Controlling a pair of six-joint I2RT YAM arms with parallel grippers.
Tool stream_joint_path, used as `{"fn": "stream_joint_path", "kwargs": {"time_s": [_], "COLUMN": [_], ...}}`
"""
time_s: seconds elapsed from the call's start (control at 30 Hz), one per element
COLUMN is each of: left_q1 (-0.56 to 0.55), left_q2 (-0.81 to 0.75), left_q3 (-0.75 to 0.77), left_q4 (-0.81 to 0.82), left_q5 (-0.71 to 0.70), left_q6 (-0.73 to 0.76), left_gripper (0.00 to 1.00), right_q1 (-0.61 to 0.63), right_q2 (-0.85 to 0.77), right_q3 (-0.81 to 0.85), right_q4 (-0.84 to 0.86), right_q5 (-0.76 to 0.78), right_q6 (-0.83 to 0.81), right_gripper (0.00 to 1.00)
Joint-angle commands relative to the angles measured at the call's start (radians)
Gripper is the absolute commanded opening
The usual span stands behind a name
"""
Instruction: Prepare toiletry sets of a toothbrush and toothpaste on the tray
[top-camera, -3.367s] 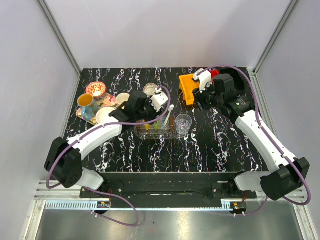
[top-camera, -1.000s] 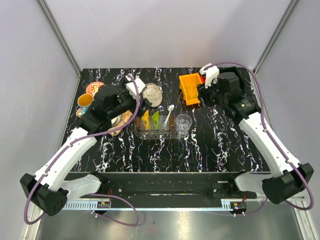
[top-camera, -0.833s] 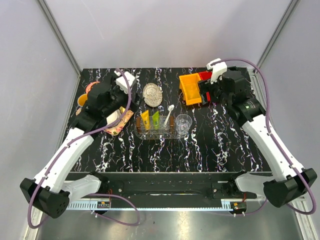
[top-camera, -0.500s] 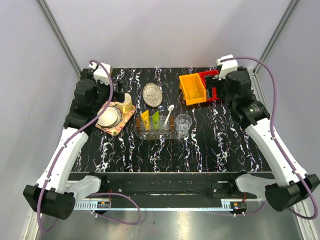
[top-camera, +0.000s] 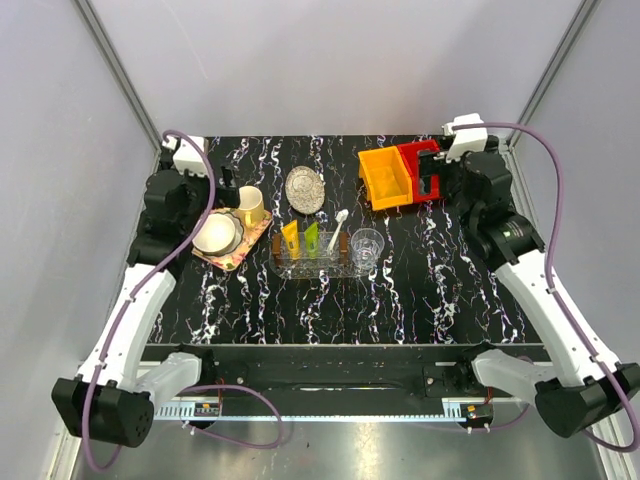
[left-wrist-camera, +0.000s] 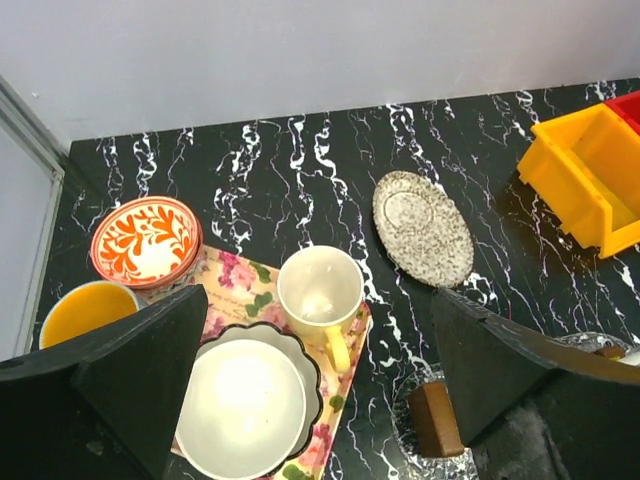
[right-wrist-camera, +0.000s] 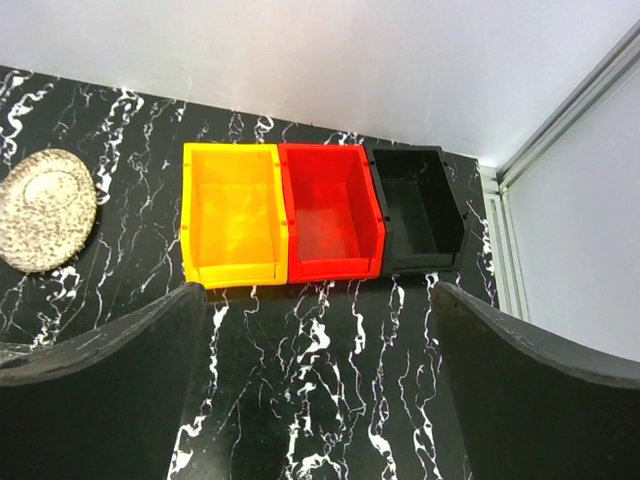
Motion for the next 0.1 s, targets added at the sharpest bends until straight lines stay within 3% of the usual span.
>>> {"fn": "stream_joint_path", "kwargs": {"time_s": [0.0,0.07], "left_q1": [0.005,0.006], "left_q2": [-0.035,-0.041], "left_q3": [-0.031,-0.037], "left_q4": [0.108,0.118], "left_q5": [-0.022,-0.019], "left_q6": [-0.027,-0.032], "left_gripper": [0.99,0.99], "right_q1": [-0.003,-0.003], "right_q2": [0.014,0.013], "right_q3": [-0.004,-0.012], "right_q4": [0.059,0.068], "right_q5": [0.055,0.050], "right_q6": [-0.016,-0.024], "right_gripper": [1.00,1.00]}}
